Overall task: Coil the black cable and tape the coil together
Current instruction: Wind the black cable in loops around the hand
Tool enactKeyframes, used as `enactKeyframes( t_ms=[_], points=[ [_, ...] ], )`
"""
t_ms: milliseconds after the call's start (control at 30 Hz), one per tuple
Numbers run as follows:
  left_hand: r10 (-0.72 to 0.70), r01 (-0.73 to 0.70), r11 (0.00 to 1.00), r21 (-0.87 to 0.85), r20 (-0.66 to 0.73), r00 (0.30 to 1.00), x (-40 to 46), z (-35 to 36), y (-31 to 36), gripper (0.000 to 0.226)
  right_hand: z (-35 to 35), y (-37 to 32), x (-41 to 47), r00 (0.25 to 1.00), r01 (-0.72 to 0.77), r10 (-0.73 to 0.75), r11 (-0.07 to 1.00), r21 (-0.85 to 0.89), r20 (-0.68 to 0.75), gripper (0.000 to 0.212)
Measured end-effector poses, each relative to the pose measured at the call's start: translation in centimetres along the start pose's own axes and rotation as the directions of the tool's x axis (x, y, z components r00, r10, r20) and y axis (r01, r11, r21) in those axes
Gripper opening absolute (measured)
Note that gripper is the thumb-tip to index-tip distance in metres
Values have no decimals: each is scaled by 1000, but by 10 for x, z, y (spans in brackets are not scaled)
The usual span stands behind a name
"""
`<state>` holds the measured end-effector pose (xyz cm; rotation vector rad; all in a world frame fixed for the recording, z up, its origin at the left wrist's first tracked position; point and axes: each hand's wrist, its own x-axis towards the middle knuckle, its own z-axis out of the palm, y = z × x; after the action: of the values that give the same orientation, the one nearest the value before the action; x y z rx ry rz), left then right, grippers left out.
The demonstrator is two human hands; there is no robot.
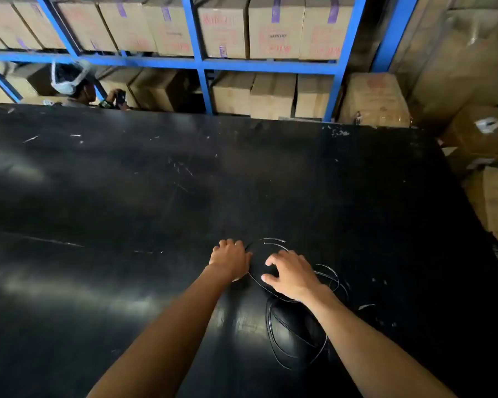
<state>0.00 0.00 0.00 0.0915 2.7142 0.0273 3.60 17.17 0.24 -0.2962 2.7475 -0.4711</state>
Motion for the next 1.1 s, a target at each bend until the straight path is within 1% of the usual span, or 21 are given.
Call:
enactKeyframes(
  t_ms=[33, 67, 167, 267, 300, 333, 367, 400, 433, 467, 500, 533, 567, 600, 667, 700, 767, 867, 967, 1033, 1100],
  points=[
    [-25, 26, 999, -29, 41, 999, 6, 5, 0, 55, 8, -3, 5, 999, -2, 2, 1000, -20, 44, 43],
    [-47, 52, 996, -75, 71, 996, 11, 9, 0, 55, 16, -5, 11, 999, 3, -1, 999, -38, 50, 42],
    [-107, 128, 971, -204, 113, 988, 23, 23, -1, 52, 40, -13, 21, 993, -49, 57, 996, -77, 104, 41],
    [-216, 252, 876, -411, 134, 967, 31, 32, -1, 50, 56, -13, 25, 994, -38, 50, 992, -118, 100, 25],
    [-246, 293, 827, -480, 159, 956, 33, 33, -1, 52, 58, -13, 24, 994, -38, 47, 994, -100, 95, 22],
    [-270, 328, 771, -546, 186, 945, 35, 33, -2, 55, 60, -12, 23, 995, -35, 38, 999, -38, 89, 22],
    [-289, 360, 702, -614, 216, 933, 36, 33, -4, 57, 60, -10, 21, 996, -53, 44, 992, 112, 80, 22],
    [-296, 387, 607, -694, 255, 921, 36, 31, -6, 59, 57, -9, 17, 995, -79, 57, 945, 317, 78, 20],
    [-277, 414, 461, -785, 316, 907, 35, 28, -8, 61, 50, -7, 13, 994, -104, 71, 844, 526, 83, 18],
    [-199, 450, 280, -848, 407, 892, 34, 22, -9, 61, 41, -6, 7, 994, -110, 65, 716, 690, 91, 19],
    [-67, 482, 111, -869, 478, 876, 30, 15, -8, 59, 32, -5, 0, 995, -96, 37, 599, 795, 93, 20],
    [80, 493, -39, -869, 490, 868, 26, 7, -7, 55, 23, -4, -6, 995, -81, -5, 506, 859, 97, 21],
    [199, 470, -167, -866, 438, 877, 22, 0, -5, 50, 16, -4, -14, 993, -75, -46, 449, 890, 107, 20],
    [267, 427, -288, -857, 356, 896, 18, -8, -1, 44, 9, -4, -22, 989, -77, -80, 419, 905, 121, 18],
    [327, 346, -462, -816, 206, 922, 11, -29, 10, 41, 0, -2, -39, 978, -107, -126, 395, 912, 169, 17],
    [341, 318, -519, -794, 149, 928, 7, -42, 16, 44, -1, -1, -49, 971, -116, -148, 405, 907, 190, 16],
    [379, 278, -578, -768, 50, 924, -2, -69, 28, 51, -2, 0, -67, 964, -112, -174, 419, 901, 200, 12],
    [465, 230, -572, -787, -81, 882, -18, -102, 41, 55, 1, 1, -82, 981, -88, -124, 394, 915, 148, 4],
    [546, 215, -582, -784, -181, 818, -43, -125, 50, 55, -6, -5, -92, 993, -83, -44, 424, 902, 112, 20],
    [590, 232, -606, -761, -235, 772, -59, -134, 54, 55, -12, -8, -100, 992, -107, -23, 397, 912, 126, 28],
    [650, 259, -600, -757, -272, 709, -73, -145, 56, 56, -18, -10, -107, 993, -113, 4, 385, 916, 121, 31]
  ],
)
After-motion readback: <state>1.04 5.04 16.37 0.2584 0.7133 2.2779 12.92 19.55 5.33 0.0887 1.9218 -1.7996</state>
